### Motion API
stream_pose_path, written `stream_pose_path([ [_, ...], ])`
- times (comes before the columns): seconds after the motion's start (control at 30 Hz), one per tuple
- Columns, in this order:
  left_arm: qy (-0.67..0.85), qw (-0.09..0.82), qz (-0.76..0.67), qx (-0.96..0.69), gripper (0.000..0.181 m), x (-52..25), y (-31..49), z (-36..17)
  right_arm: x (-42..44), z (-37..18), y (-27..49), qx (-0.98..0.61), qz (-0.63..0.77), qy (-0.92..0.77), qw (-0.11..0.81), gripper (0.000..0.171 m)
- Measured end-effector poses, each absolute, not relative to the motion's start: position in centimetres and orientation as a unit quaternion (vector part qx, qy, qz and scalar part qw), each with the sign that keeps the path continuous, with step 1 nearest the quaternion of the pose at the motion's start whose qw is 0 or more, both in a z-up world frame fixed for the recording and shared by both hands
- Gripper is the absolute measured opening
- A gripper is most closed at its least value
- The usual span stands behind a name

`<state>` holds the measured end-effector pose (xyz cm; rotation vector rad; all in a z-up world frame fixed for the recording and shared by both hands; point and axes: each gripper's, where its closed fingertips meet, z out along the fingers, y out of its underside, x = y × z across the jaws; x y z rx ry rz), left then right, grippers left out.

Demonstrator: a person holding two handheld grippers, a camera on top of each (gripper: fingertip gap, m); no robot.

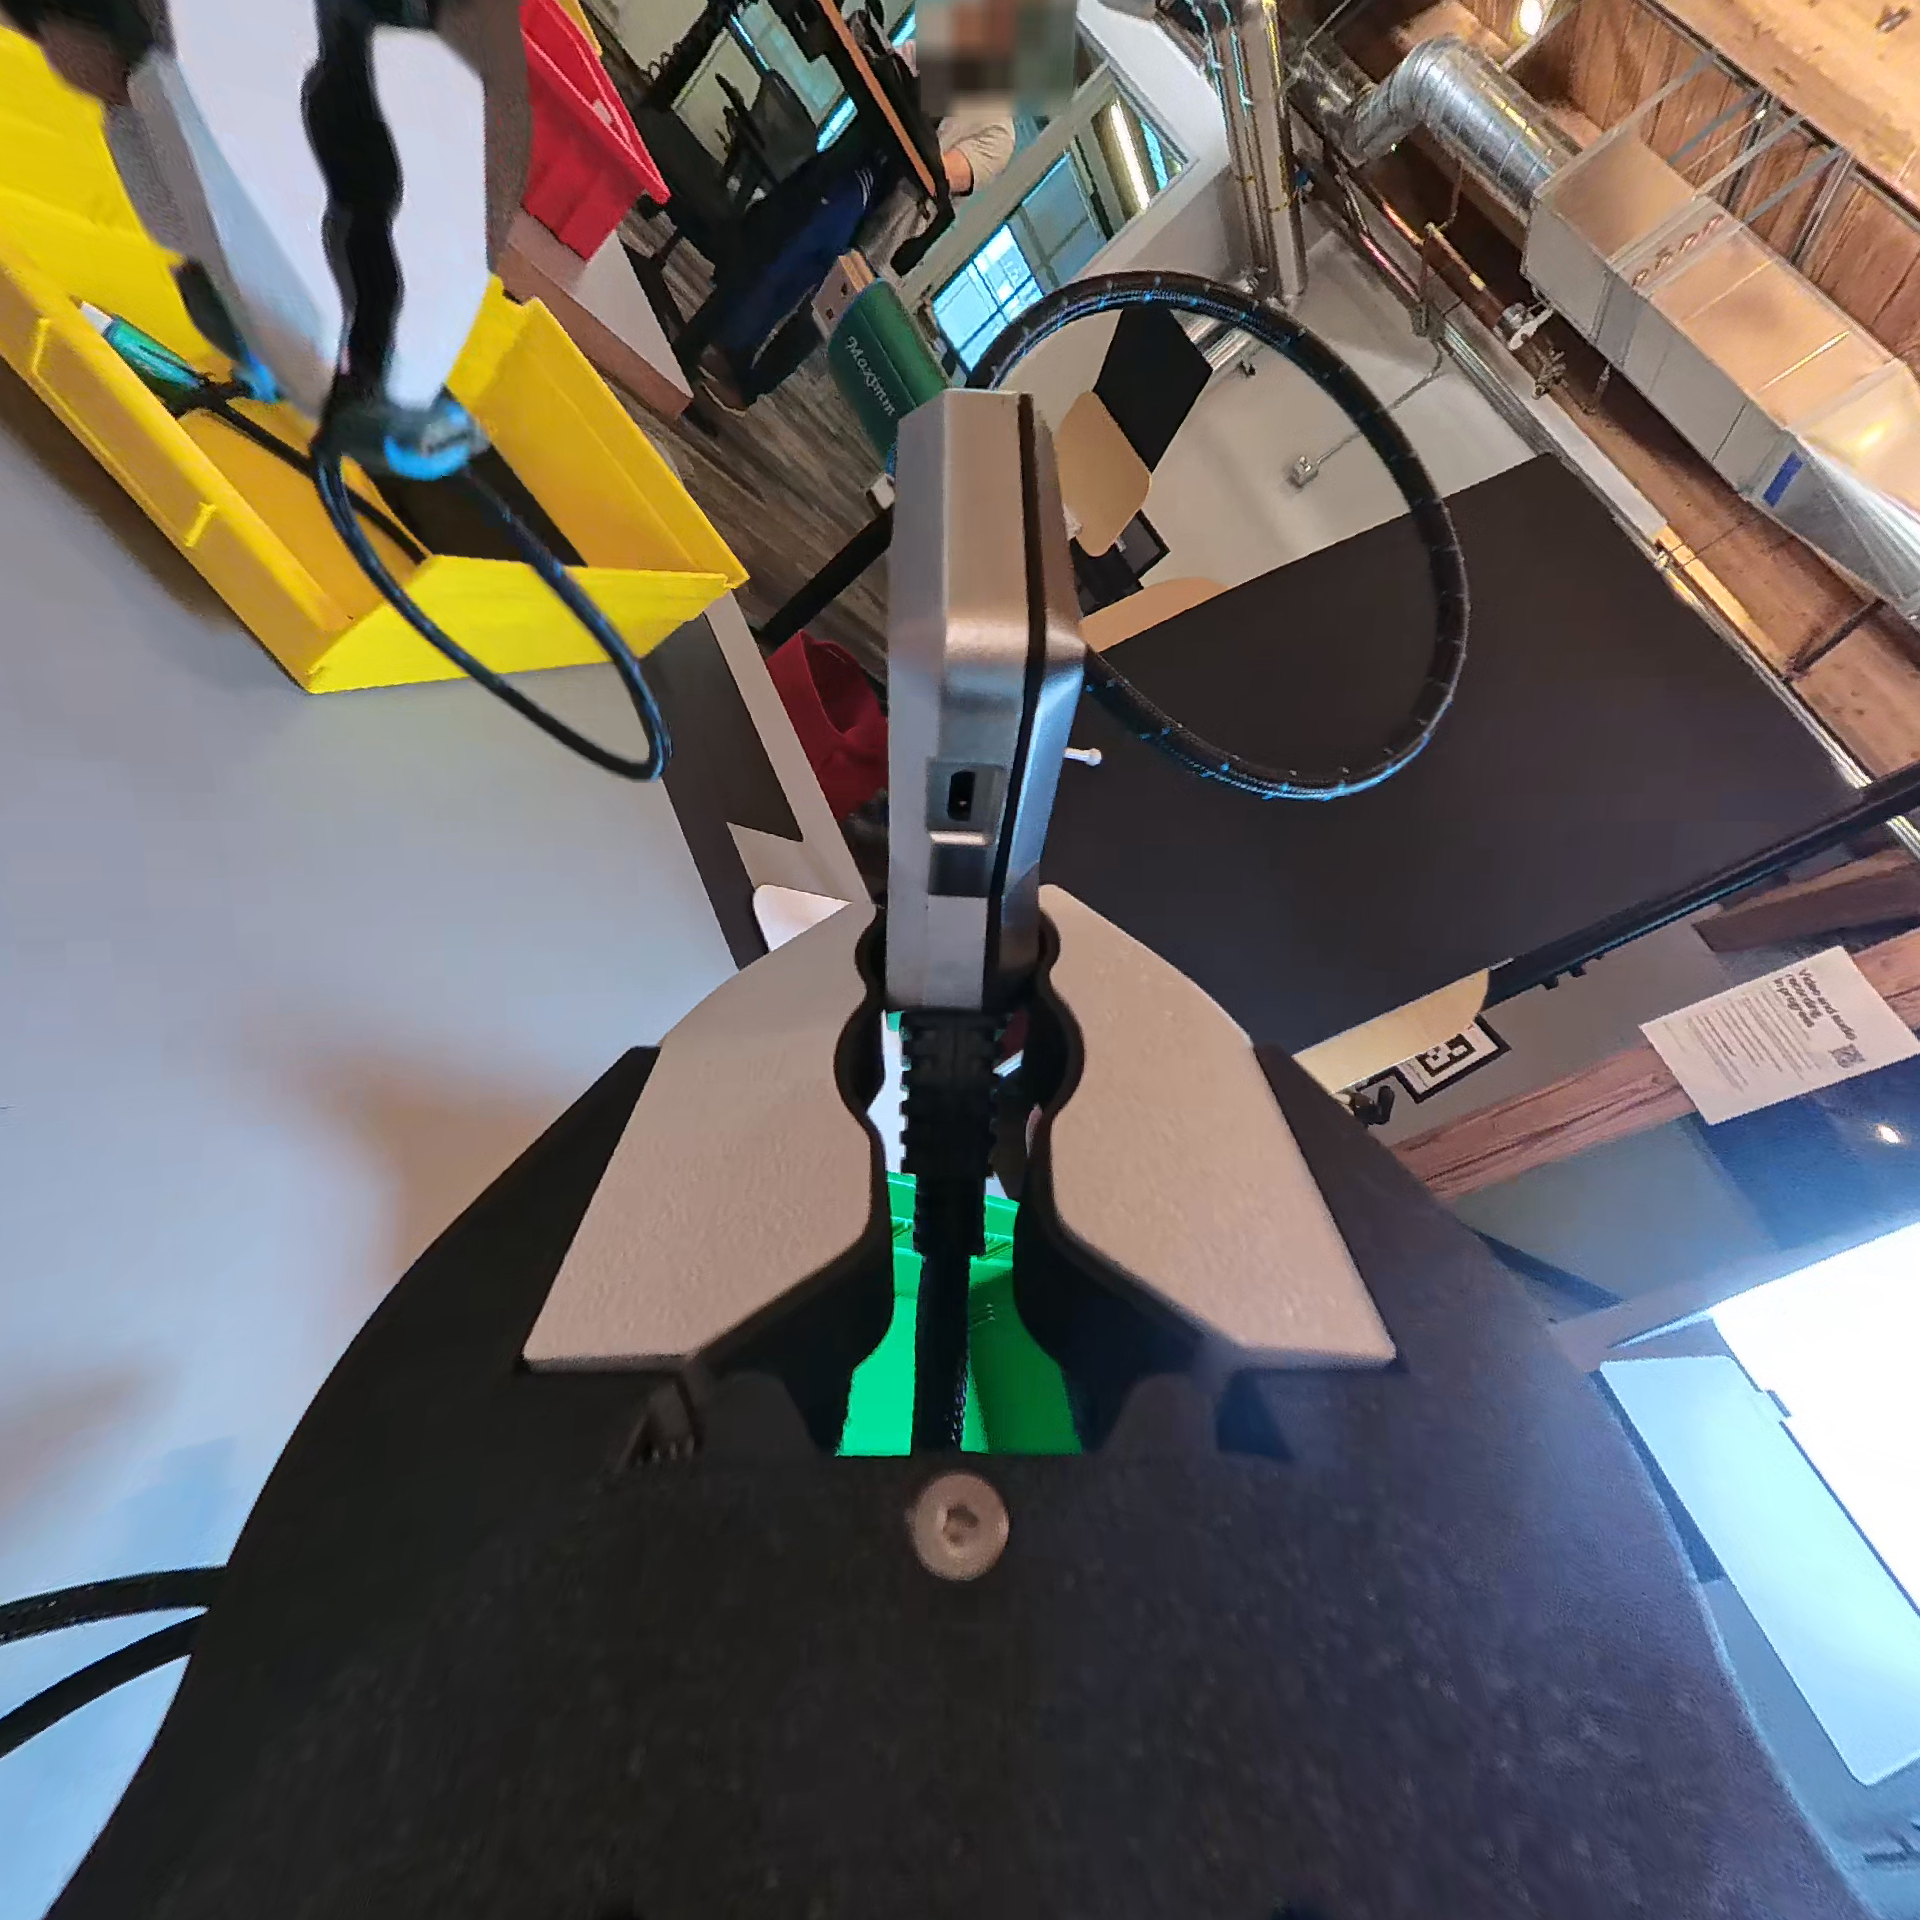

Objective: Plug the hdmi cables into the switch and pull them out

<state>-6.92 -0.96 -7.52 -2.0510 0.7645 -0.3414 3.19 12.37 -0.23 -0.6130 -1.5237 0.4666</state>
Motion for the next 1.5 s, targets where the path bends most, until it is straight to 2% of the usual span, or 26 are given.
stream_pose_path([
  [0.13,0.299,0.415,-0.081,-0.855,0.007,-6.6,1.7,-10.5,3.6,0.1,12.9,-0.276,0.204,-0.665,0.663,0.023],
  [0.27,0.313,0.316,0.001,-0.896,0.008,-6.8,2.9,-15.7,3.6,0.1,13.2,-0.28,0.201,-0.663,0.664,0.023],
  [0.37,0.337,0.282,-0.033,-0.897,0.008,-4.7,3.0,-18.1,3.6,0.1,13.3,-0.28,0.197,-0.665,0.664,0.023],
  [0.43,0.361,0.287,-0.106,-0.881,0.012,-2.6,2.2,-18.2,3.7,0.1,13.4,-0.281,0.196,-0.664,0.665,0.023],
  [0.5,0.347,0.338,-0.157,-0.86,0.015,-2.0,2.6,-16.3,4.0,0.4,13.6,-0.283,0.198,-0.66,0.667,0.023],
  [0.6,0.281,0.39,-0.133,-0.867,0.02,-4.8,4.5,-15.3,4.3,0.8,14.0,-0.288,0.205,-0.652,0.67,0.023],
  [0.87,0.212,0.3,-0.021,-0.93,0.047,-9.1,8.1,-25.0,4.3,0.7,14.2,-0.29,0.202,-0.652,0.671,0.023],
  [0.9,0.206,0.304,-0.037,-0.929,0.045,-8.8,8.4,-25.5,4.3,0.7,14.2,-0.29,0.205,-0.652,0.67,0.023],
  [0.97,0.21,0.299,-0.072,-0.928,0.011,-8.1,8.2,-25.9,4.2,0.6,14.2,-0.291,0.209,-0.651,0.669,0.023],
  [1.07,0.252,0.289,-0.043,-0.923,0.008,-8.3,7.6,-25.5,4.1,0.4,14.1,-0.291,0.204,-0.655,0.667,0.023],
  [1.13,0.253,0.341,-0.035,-0.905,0.007,-8.2,8.1,-23.0,4.2,0.6,14.1,-0.289,0.199,-0.655,0.67,0.023],
  [1.27,0.257,0.488,-0.001,-0.834,0.008,-8.4,8.5,-13.9,4.8,1.4,14.3,-0.289,0.206,-0.642,0.68,0.023],
  [1.37,0.322,0.492,-0.026,-0.808,0.008,-6.8,6.0,-11.8,5.2,1.8,14.6,-0.293,0.216,-0.633,0.683,0.023],
  [1.5,0.423,0.461,-0.047,-0.779,0.007,-5.1,3.3,-12.3,5.3,1.9,14.5,-0.291,0.213,-0.633,0.685,0.023],
])
